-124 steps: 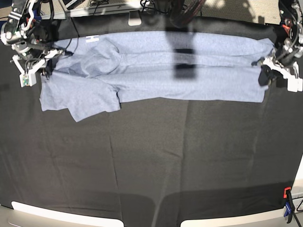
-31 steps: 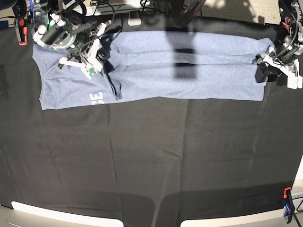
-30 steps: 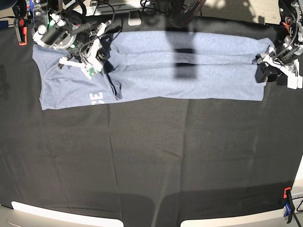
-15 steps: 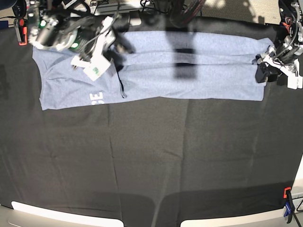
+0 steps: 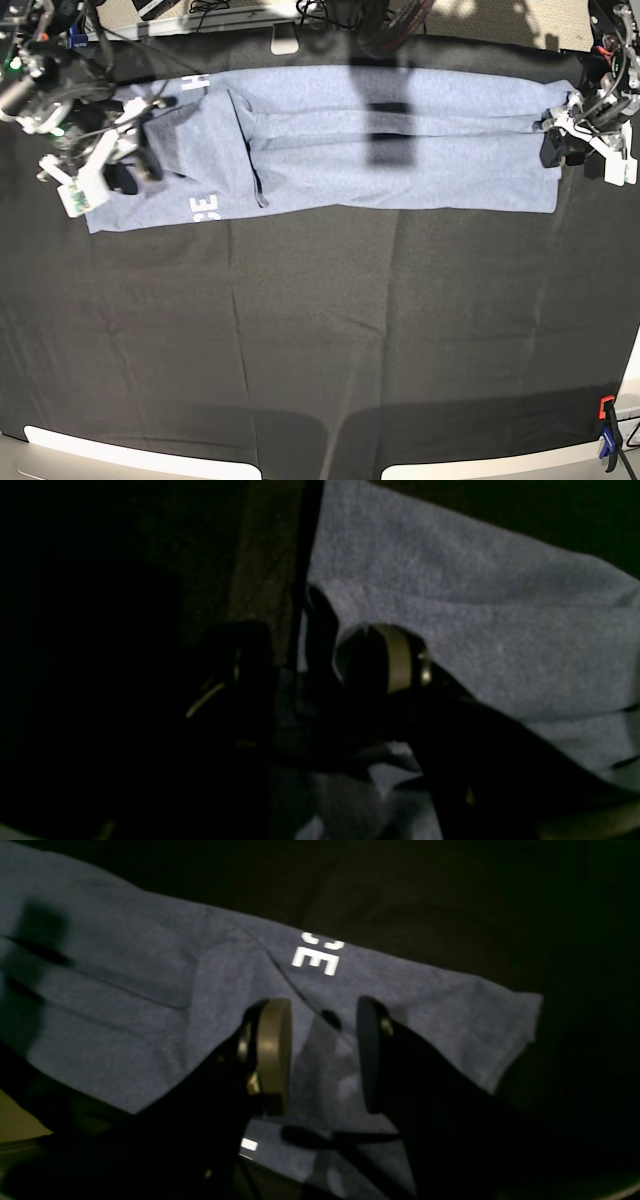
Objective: Layout the t-shirt on the table in an organized manner, then fold the t-shirt properly
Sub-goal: 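Release the folded edge and smooth the fold with the right gripper, then grasp the shirt's sleeve end with the left gripper and fold it inward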
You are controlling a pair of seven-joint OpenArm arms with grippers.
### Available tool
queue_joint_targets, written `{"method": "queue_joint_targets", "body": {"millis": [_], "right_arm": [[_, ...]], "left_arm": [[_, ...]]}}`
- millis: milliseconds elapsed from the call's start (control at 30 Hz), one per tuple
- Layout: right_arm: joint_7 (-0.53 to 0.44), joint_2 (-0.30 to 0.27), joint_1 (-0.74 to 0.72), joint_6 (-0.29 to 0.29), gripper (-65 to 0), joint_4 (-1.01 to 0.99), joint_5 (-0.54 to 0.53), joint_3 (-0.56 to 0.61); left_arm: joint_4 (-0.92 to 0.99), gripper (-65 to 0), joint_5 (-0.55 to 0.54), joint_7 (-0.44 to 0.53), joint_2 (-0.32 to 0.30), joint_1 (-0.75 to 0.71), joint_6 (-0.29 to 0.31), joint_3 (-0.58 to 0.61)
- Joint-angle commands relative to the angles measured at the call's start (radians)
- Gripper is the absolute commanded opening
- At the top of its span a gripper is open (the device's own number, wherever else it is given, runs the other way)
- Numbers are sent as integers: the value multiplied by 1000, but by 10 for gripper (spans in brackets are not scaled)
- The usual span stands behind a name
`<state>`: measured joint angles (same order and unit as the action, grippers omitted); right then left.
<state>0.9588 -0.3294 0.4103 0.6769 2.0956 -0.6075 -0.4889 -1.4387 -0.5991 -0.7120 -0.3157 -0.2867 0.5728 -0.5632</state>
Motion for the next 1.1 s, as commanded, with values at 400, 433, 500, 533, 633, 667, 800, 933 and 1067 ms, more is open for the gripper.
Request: {"method": "queue_joint_targets", "body": {"millis": [400,433,500,533,633,667,800,933,1067], "right_arm": [[-28,-11,-5,1,-436,20,-33,-6],[-28,-11,-6,1,-436,20,-32,-6],[-28,-11,-5,1,-436,20,-32,-6],[-28,-11,-5,1,-436,20,-32,-6],[-33,-11,-6,1,-436,20,-32,-7],[-44,-12,-6,1,-436,20,-32,-7],[-89,-12,-6,1,-436,20,-21,-8],[-92,-12,-11,1,-436,20,-20,-8],[-96,-12,-11,1,-436,20,-6,-8]], "left_arm": [[72,-458,-248,-258,-15,4,125,-5],[72,-509,-248,-247,-15,5,125,-5],[72,-647,-247,-229,-18,4,125,-5],[72,-650,-244,-229,-20,4,125,-5],[72,-650,-212,-166,-26,4,125,-7],[72,-650,-189,-132,-29,4,125,-7],[69,-650,-71,2,-69,10,34,-7],[39,-650,11,25,-114,9,-46,-7],[-101,-650,50,-49,-111,0,-77,-13]]}}
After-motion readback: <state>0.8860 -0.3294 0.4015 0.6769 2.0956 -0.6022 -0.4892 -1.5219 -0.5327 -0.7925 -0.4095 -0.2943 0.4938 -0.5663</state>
